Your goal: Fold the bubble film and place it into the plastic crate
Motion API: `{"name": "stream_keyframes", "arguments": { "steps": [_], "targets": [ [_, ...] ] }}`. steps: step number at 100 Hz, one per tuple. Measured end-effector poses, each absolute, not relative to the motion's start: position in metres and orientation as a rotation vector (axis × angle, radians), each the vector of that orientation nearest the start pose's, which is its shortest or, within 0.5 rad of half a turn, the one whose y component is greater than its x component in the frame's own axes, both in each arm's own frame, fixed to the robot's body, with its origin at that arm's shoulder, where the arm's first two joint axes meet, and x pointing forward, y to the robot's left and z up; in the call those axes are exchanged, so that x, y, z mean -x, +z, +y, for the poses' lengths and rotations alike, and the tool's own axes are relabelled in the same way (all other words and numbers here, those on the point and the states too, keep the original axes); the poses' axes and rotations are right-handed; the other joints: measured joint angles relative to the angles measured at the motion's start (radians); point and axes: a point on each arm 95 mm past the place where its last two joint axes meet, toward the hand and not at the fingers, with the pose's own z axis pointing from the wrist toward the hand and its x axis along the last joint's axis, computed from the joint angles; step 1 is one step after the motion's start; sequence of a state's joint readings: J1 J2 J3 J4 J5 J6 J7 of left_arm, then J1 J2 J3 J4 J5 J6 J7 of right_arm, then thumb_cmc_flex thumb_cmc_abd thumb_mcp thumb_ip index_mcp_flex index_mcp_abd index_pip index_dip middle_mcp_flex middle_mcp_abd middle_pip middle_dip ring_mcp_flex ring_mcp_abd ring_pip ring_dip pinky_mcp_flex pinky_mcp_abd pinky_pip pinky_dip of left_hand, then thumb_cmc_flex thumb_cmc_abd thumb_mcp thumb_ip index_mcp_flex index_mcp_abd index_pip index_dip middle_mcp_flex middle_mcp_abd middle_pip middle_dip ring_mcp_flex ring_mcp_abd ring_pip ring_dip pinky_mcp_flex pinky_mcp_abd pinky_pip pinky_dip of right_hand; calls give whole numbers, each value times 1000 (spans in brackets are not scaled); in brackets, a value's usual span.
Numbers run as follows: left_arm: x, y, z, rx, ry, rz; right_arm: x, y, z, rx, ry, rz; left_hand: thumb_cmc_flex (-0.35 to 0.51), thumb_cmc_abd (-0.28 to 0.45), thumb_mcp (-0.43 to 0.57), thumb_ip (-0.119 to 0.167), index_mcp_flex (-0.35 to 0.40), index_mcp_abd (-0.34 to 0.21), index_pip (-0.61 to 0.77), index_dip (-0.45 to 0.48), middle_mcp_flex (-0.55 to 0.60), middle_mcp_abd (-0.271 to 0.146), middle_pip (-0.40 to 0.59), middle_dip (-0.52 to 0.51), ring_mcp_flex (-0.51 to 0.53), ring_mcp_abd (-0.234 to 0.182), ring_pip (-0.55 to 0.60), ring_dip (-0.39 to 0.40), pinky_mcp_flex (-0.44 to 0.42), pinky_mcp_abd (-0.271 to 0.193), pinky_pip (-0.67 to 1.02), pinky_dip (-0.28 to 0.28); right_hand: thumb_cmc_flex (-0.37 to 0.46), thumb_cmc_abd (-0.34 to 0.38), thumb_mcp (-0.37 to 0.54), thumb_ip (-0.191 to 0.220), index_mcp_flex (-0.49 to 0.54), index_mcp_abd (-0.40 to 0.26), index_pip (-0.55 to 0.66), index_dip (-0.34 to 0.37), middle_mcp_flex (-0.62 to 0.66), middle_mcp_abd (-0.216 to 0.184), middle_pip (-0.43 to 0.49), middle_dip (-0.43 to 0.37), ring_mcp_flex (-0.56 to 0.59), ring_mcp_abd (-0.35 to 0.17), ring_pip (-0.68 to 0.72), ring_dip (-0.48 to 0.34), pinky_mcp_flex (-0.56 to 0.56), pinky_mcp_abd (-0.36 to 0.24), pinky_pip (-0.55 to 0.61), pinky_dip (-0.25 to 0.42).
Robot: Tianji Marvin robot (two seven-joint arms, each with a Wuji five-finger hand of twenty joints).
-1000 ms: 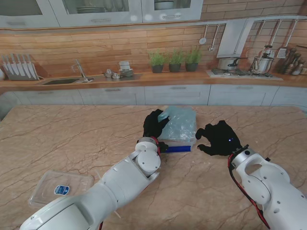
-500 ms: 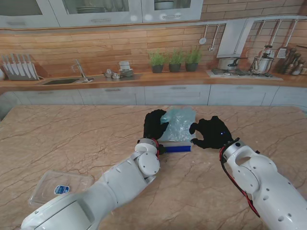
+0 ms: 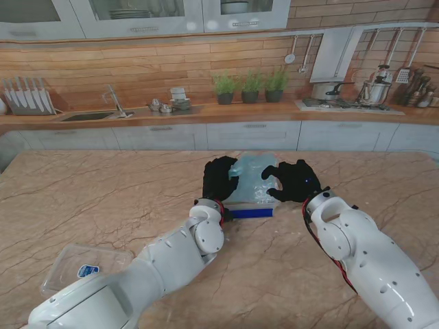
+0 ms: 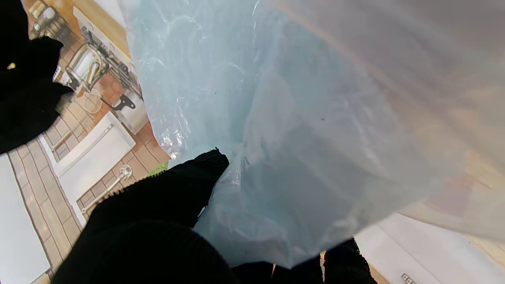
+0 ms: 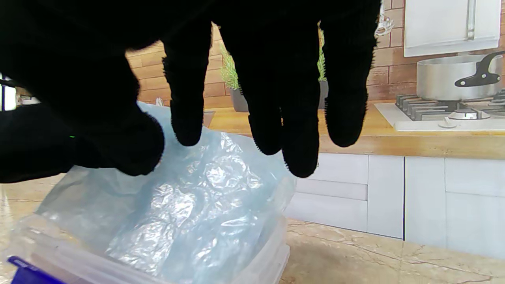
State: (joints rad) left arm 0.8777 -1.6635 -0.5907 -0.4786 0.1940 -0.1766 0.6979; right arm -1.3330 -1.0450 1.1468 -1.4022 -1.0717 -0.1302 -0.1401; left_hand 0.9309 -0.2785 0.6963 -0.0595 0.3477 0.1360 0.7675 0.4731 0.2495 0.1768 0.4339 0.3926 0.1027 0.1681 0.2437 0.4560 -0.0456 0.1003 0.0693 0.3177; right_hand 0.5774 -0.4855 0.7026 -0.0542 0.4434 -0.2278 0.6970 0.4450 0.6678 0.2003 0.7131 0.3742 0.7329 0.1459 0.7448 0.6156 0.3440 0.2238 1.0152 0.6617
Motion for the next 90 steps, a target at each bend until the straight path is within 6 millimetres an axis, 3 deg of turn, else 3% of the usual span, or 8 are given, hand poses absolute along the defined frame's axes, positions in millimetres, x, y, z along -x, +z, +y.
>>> {"name": "stream_keyframes", "arguments": {
  "steps": [26,37,41,51,72,90],
  "targets": [
    [-513,-371,-189,1602,-1945,897,-480,-299,-14,-974,1469,1468,0,-54,10,0,3,0,47,19,-9,4,-18,-3,-10,8,-13,6,-1,1,0,0,-1,0,0,0,-102,26,-54,12,-10,3,50,13,0,0,47,10,0,0,5,0],
    [-512,-375,-188,1616,-1936,894,-488,-300,-6,-991,1471,1453,5,-70,10,1,12,0,91,30,-9,4,-21,-3,-10,8,-14,12,-1,0,0,0,-1,0,0,0,-102,34,-57,12,-10,8,66,23,1,0,70,14,0,0,20,0],
    [-511,-376,-187,1620,-1936,893,-491,-300,-4,-999,1471,1444,20,-85,7,-19,20,0,124,40,-9,4,-21,-3,-10,10,-14,12,-1,-7,0,0,-1,0,0,0,-102,40,-57,12,-9,9,77,24,1,0,85,21,0,0,29,0],
    [-511,-378,-186,1633,-1940,881,-500,-301,0,-998,1476,1413,44,-92,-29,-30,38,0,177,40,-9,5,-4,8,-10,13,-14,12,0,-35,0,0,-1,0,0,0,-103,43,-56,12,-9,9,104,36,3,0,121,27,7,0,51,0],
    [-509,-381,-186,1653,-1940,886,-512,-302,8,-1002,1481,1402,56,-92,-63,-30,129,0,226,25,-8,13,22,16,-10,20,-10,12,6,-40,0,0,-1,0,13,0,-102,47,-34,12,16,10,131,37,30,-1,158,38,26,0,80,0],
    [-507,-383,-185,1655,-1942,893,-519,-304,14,-1016,1473,1410,56,-92,-64,-30,141,0,239,24,-7,13,24,16,-10,20,0,12,6,-40,0,0,1,13,21,0,-45,55,2,17,57,10,145,47,51,-1,173,41,37,0,95,0]
  ]
}}
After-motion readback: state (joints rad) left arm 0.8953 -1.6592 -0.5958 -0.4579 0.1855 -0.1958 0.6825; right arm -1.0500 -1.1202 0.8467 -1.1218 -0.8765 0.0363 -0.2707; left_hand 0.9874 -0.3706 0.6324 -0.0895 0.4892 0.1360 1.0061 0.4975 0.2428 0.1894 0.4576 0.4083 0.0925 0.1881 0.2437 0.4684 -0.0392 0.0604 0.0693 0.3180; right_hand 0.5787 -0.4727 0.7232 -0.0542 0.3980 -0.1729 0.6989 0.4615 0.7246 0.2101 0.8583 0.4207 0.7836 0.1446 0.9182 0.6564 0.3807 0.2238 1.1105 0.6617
